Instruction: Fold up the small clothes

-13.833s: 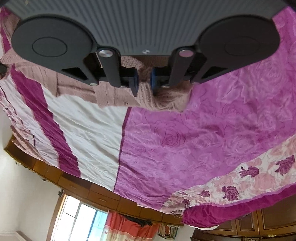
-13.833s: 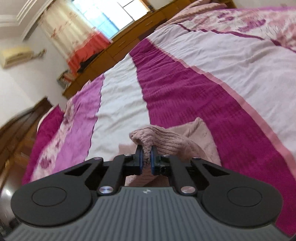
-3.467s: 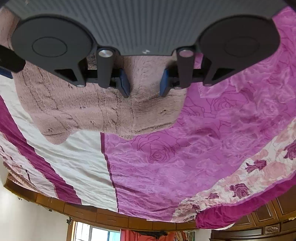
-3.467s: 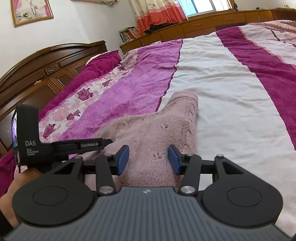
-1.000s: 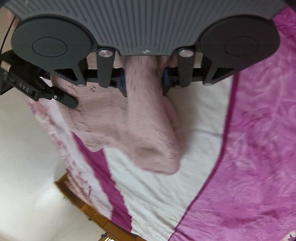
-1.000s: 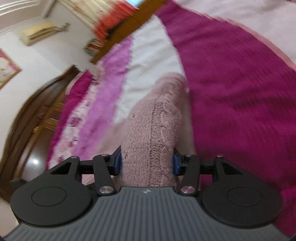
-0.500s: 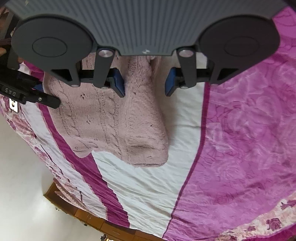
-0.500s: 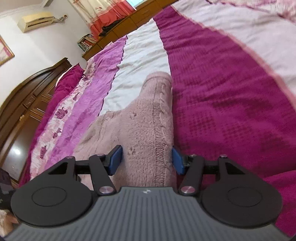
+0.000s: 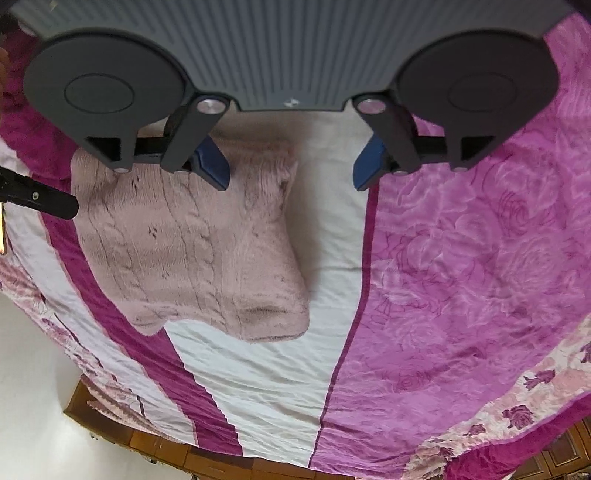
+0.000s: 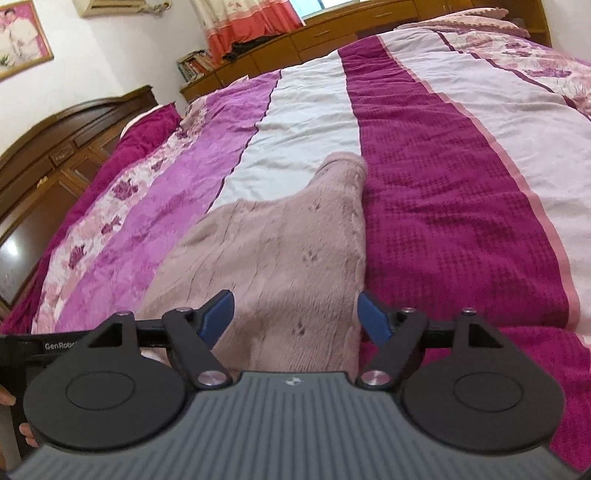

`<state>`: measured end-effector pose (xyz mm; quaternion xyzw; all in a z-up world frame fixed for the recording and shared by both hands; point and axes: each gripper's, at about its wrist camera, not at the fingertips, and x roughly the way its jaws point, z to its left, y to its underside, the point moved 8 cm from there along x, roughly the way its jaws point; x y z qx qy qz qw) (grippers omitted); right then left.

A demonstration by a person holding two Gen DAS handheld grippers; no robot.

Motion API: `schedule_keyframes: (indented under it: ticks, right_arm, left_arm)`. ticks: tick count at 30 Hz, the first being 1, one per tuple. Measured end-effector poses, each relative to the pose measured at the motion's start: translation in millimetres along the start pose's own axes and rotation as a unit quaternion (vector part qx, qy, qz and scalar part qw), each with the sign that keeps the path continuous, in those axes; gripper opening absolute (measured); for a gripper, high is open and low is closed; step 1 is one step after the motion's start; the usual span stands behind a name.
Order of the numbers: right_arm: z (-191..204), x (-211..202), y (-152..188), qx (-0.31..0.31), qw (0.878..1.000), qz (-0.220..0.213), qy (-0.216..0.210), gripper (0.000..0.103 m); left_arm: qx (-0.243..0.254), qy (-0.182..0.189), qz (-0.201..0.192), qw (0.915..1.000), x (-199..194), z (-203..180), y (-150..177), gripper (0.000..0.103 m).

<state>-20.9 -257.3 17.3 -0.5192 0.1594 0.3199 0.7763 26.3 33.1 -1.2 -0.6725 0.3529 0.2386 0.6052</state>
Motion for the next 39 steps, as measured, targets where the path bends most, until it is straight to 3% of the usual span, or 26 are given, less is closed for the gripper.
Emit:
schedule_keyframes:
  ticks: [8, 10, 16, 26, 39]
  right_arm:
    - [24, -8, 33, -0.057, 0.998, 0.021, 0.025, 0.084]
    - [25, -10, 37, -0.060, 0.997, 0.016, 0.049, 0.084]
    - [27, -7, 52, -0.064, 0.996, 0.028, 0.061, 0.084]
    - [9, 10, 68, -0.017, 0.994, 0.081, 0.075, 0.084]
    - [6, 16, 72, -0.009, 0.993, 0.092, 0.074, 0.084]
  left_arm:
    - [-0.004, -0.015, 0.016, 0.9997, -6, -10, 18, 0.075]
    - [-0.009, -0.020, 0.020, 0.9995, -6, -13, 22, 0.075]
    - [-0.006, -0.025, 0.036, 0.9990, 0, -25, 34, 0.075]
    - [0.011, -0.030, 0.061, 0.9976, 11, -39, 50, 0.075]
    - [0.023, -0.020, 0.066, 0.9973, 12, -49, 57, 0.075]
